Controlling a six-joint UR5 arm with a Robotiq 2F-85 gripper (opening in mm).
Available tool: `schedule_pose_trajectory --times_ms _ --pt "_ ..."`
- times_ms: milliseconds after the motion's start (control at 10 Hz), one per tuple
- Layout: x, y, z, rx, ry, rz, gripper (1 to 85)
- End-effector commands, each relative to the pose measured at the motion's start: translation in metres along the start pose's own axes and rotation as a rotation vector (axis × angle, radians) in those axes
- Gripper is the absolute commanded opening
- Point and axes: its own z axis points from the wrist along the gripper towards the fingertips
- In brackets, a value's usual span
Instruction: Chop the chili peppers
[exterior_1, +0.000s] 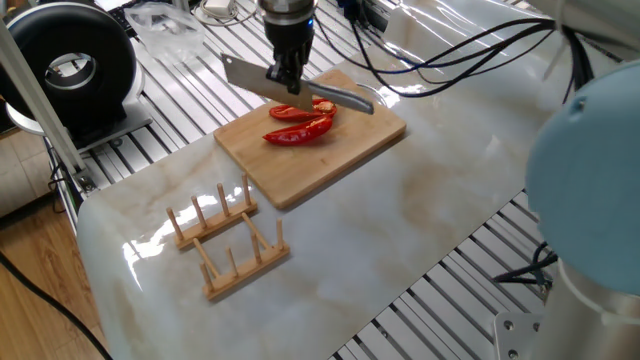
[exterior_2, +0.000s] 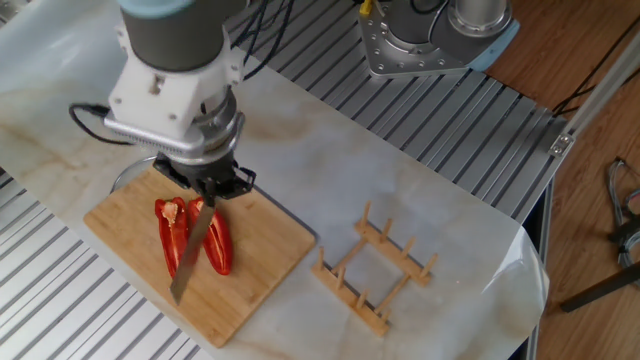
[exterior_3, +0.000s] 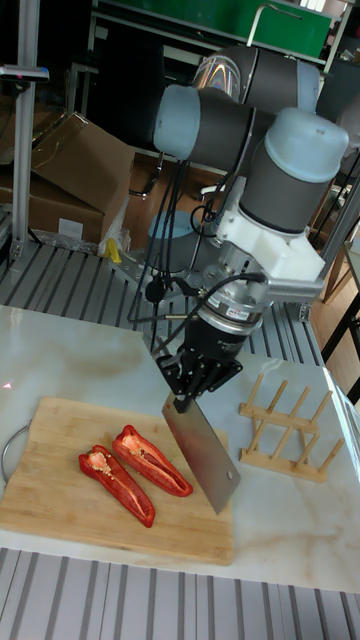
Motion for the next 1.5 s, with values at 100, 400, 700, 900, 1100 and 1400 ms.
schedule_pose_trajectory --times_ms 100,400,700,900,1100,1400 --pt "-0.018 0.011 0.015 -0.003 0.011 0.004 1.3" --pt "-0.023 0.013 0.030 0.025 0.001 0.023 1.3" --pt "-0.033 0.019 0.029 0.008 -0.020 0.059 1.3" --pt "-0.033 0.019 0.026 0.007 -0.018 0.124 1.3" --pt "-0.030 0.013 0.027 0.008 -0.017 0.150 1.3" --pt "-0.028 0.015 0.030 -0.001 -0.003 0.193 1.3"
